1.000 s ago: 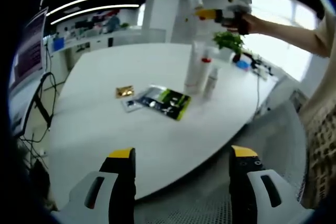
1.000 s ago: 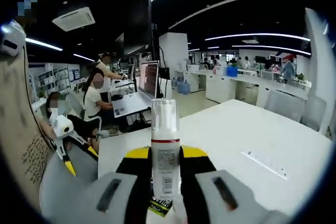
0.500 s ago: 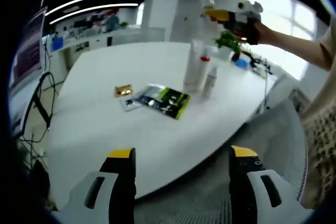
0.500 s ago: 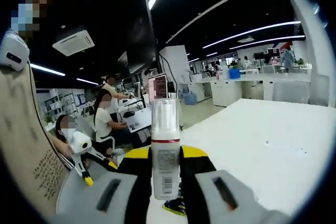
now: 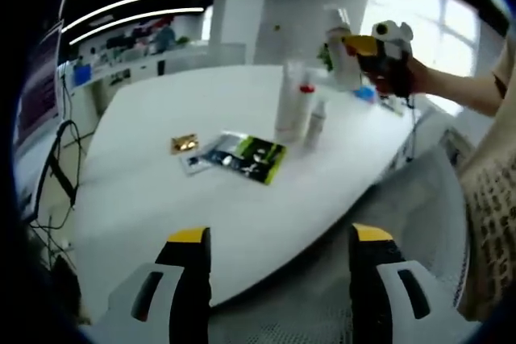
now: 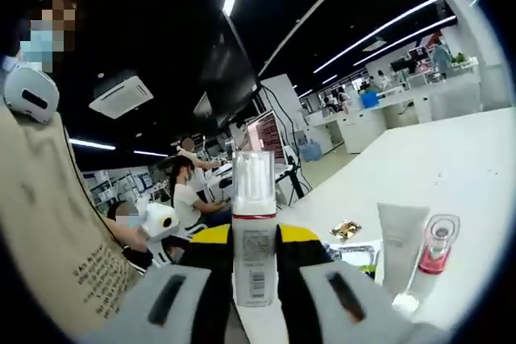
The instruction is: Arrange the skincare products in the storage area until every visible bottle or jar stands upright without overlapping.
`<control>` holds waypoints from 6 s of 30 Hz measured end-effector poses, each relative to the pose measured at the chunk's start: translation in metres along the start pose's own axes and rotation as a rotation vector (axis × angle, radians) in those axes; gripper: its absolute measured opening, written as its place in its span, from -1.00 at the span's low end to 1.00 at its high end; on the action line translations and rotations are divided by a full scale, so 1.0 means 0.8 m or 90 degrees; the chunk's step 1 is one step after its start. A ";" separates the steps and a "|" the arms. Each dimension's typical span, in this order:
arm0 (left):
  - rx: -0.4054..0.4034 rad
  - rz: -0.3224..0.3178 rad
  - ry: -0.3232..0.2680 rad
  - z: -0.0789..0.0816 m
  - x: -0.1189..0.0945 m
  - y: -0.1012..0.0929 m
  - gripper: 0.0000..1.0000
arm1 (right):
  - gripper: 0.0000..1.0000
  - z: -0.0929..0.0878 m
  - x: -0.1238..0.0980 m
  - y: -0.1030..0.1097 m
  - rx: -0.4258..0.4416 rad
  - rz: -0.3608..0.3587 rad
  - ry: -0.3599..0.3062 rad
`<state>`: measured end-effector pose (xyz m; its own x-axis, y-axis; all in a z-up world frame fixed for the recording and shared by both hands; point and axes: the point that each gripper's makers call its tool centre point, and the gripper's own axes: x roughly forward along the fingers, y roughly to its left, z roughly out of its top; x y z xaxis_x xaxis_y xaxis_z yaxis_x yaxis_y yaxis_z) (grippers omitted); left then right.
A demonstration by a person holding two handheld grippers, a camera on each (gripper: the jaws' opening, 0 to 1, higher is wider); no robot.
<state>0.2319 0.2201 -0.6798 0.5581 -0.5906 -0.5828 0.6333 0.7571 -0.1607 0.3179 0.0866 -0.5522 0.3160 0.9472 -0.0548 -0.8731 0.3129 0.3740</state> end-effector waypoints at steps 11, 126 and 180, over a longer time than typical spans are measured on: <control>0.013 -0.114 -0.063 0.068 0.016 -0.067 0.30 | -0.61 -0.021 0.010 0.043 0.022 0.053 -0.002; 0.259 -0.284 0.021 0.089 0.150 -0.121 -0.66 | -0.57 -0.106 -0.019 -0.008 -0.158 -0.193 0.126; 0.265 -0.275 0.062 0.041 0.206 -0.105 -0.67 | -0.51 -0.162 -0.021 -0.047 -0.098 -0.236 0.174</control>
<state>0.2883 0.0505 -0.7361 0.1655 -0.7770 -0.6074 0.9591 0.2702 -0.0843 0.2973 0.0677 -0.6855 0.5251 0.7472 -0.4073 -0.7714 0.6201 0.1430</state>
